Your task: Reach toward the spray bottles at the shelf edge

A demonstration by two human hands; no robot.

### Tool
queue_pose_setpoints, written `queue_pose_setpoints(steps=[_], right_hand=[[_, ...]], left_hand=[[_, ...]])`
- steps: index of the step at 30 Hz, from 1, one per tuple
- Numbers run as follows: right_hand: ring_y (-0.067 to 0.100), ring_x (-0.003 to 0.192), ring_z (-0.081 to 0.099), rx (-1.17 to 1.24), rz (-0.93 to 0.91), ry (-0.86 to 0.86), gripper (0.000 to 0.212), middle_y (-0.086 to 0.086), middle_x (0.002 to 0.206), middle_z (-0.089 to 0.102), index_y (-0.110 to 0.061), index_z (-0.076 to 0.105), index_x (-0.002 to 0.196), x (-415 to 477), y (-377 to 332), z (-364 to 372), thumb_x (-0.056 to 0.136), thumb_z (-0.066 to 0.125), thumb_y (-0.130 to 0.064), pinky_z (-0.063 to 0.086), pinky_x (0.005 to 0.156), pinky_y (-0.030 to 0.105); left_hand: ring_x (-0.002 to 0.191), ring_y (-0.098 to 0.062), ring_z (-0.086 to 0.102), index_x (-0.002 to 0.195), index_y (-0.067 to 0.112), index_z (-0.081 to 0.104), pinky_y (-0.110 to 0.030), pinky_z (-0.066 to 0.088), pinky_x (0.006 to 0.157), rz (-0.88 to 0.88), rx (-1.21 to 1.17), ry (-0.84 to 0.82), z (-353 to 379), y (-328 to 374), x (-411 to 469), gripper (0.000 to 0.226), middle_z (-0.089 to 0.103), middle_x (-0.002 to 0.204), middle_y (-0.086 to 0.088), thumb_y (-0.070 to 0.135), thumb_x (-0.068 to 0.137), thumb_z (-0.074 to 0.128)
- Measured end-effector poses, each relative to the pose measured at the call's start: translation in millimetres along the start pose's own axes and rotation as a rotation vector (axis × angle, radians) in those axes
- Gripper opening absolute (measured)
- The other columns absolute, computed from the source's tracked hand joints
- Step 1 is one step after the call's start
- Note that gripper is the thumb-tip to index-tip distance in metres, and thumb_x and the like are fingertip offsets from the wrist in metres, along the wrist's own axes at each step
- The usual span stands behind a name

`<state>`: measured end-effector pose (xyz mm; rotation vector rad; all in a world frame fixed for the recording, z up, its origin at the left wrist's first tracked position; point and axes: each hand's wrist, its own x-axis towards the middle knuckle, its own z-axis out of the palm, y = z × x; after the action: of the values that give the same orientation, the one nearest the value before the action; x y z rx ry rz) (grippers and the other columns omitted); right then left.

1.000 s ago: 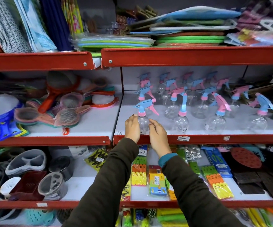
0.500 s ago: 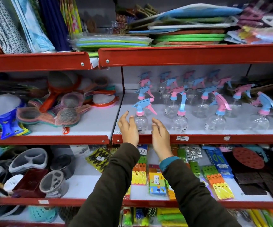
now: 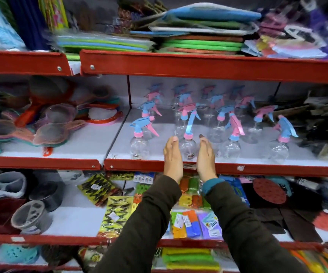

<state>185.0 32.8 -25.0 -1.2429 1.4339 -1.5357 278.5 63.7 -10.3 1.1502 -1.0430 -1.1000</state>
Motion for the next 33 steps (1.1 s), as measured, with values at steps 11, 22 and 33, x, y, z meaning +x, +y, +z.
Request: queue_pose_setpoints(steps=[11,22,33], right_hand=[[0.022,0.142,0.043,0.037,0.092,-0.203,0.049,0.008,0.153,0.048,-0.015,0.049,0.145,1.8,4.2,-10.9,0.104,0.034,-0.037,0.03,0.122,0.043],[0.021,0.142,0.042,0.052,0.094,-0.173,0.049,0.005,0.152,0.046,-0.017,0.05,0.143,7.4,6.2,-16.1,0.103,0.035,-0.039,0.029,0.122,0.044],[0.016,0.141,0.042,0.051,0.058,-0.196,0.045,0.0,0.154,0.045,-0.023,0.048,0.144,-2.5,9.5,-14.4,0.103,0.035,-0.035,0.031,0.122,0.041]], left_hand=[[0.116,-0.035,0.067,0.122,0.009,0.067,-0.052,0.045,0.114,-0.119,-0.075,-0.103,19.1,13.6,36.0,0.06,0.07,0.128,-0.026,0.052,0.103,0.03],[0.144,-0.026,0.045,0.149,0.012,0.046,-0.044,0.031,0.125,-0.105,-0.037,0.065,13.6,-7.3,36.9,0.068,0.05,0.156,-0.011,0.054,0.104,0.019],[0.152,-0.022,0.036,0.155,0.012,0.04,-0.041,0.023,0.128,-0.099,0.065,0.004,6.8,-8.6,39.9,0.064,0.04,0.163,-0.008,0.048,0.105,0.022]])
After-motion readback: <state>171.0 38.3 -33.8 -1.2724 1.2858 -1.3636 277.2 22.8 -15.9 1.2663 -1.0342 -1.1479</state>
